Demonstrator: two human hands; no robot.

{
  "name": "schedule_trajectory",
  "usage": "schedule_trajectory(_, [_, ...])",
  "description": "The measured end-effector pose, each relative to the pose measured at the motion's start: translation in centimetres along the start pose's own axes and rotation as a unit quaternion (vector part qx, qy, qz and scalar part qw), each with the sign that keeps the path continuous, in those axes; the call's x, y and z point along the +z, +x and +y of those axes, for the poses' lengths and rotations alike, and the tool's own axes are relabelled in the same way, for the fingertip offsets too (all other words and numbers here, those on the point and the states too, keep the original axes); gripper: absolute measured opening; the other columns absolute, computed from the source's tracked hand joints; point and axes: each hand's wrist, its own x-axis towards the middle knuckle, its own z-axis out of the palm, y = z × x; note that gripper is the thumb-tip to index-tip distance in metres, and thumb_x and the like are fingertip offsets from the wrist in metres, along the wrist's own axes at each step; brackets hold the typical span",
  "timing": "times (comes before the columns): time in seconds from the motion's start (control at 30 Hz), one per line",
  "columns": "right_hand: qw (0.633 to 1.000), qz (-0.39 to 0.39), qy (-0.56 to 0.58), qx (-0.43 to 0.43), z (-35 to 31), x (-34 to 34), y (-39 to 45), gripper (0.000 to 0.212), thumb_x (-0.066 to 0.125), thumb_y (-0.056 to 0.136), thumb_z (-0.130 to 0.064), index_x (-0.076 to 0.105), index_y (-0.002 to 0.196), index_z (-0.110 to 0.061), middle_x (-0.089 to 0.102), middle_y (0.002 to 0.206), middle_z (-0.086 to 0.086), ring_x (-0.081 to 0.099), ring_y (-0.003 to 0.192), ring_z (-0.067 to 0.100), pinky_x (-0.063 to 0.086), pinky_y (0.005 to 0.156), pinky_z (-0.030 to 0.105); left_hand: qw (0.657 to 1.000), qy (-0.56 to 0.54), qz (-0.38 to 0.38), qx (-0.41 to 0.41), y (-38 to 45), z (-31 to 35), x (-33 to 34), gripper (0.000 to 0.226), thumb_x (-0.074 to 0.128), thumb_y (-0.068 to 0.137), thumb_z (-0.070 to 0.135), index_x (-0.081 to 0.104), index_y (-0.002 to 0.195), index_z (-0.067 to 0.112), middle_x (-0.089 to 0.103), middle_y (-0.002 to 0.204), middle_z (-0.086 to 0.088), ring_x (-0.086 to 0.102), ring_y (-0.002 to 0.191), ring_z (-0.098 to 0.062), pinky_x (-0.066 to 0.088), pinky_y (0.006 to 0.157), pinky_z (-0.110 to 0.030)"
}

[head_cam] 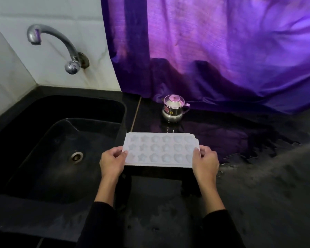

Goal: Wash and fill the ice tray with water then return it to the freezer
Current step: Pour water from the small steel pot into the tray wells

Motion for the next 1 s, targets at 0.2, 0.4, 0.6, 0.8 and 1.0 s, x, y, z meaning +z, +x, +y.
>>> schedule_trajectory(0.2, [0.996, -0.025, -0.079, 0.026, 1.5, -0.3, 1.3, 0.018, 0.054, 0.093, -0.027, 0.068, 0.101, -0.018, 0.066, 0.104, 0.009, 0.061, 0.089, 0.027, 0.041, 0.068, 0.031, 0.999, 0.046, 0.014, 0.013, -1.0, 0.5, 1.2, 0.025, 0.063, 0.089, 0.012, 0.068, 0.113, 0.011, 0.067, 0.095, 0.002, 0.062, 0.094, -0.015, 0.048, 0.085, -0.027])
schedule_trajectory(0.4, [0.991, -0.041, -0.113, 0.058, 2.1, -0.4, 1.5, 0.019, 0.055, 0.093, -0.027, 0.067, 0.106, -0.017, 0.064, 0.116, 0.006, 0.061, 0.099, 0.028, 0.04, 0.071, 0.031, 0.997, 0.076, 0.015, 0.01, -0.8, 0.3, 1.7, 0.031, 0.063, 0.089, 0.013, 0.064, 0.119, 0.009, 0.068, 0.113, -0.007, 0.061, 0.099, -0.018, 0.047, 0.083, -0.028])
schedule_trajectory(0.6, [0.986, -0.038, -0.16, -0.021, 0.1, -1.1, 2.1, 0.049, 0.061, 0.091, -0.03, 0.049, 0.136, -0.014, 0.049, 0.132, 0.012, 0.049, 0.12, 0.03, 0.043, 0.095, 0.04, 0.991, 0.114, 0.038, 0.058, -1.1, 1.0, 2.0, 0.04, 0.062, 0.09, 0.014, 0.055, 0.129, 0.007, 0.062, 0.123, -0.01, 0.058, 0.112, -0.024, 0.045, 0.093, -0.033])
schedule_trajectory(0.8, [0.993, -0.091, 0.049, -0.049, -5.3, 2.2, 8.2, 0.059, 0.062, 0.09, -0.041, 0.046, 0.138, -0.011, 0.046, 0.141, 0.01, 0.049, 0.126, 0.024, 0.04, 0.1, 0.032, 0.983, 0.074, 0.0, 0.166, -1.1, 4.3, 5.2, 0.04, 0.053, 0.095, 0.02, 0.049, 0.134, 0.009, 0.055, 0.134, -0.009, 0.05, 0.125, -0.023, 0.04, 0.1, -0.031])
schedule_trajectory(1.0, [0.989, -0.118, 0.089, -0.016, -7.8, 5.7, 13.3, 0.05, 0.063, 0.089, -0.043, 0.052, 0.125, -0.011, 0.047, 0.136, 0.008, 0.05, 0.116, 0.021, 0.04, 0.091, 0.028, 0.974, 0.073, -0.061, 0.206, -1.6, 6.9, 8.4, 0.045, 0.055, 0.094, 0.02, 0.046, 0.136, 0.008, 0.055, 0.135, -0.009, 0.049, 0.126, -0.02, 0.038, 0.103, -0.029])
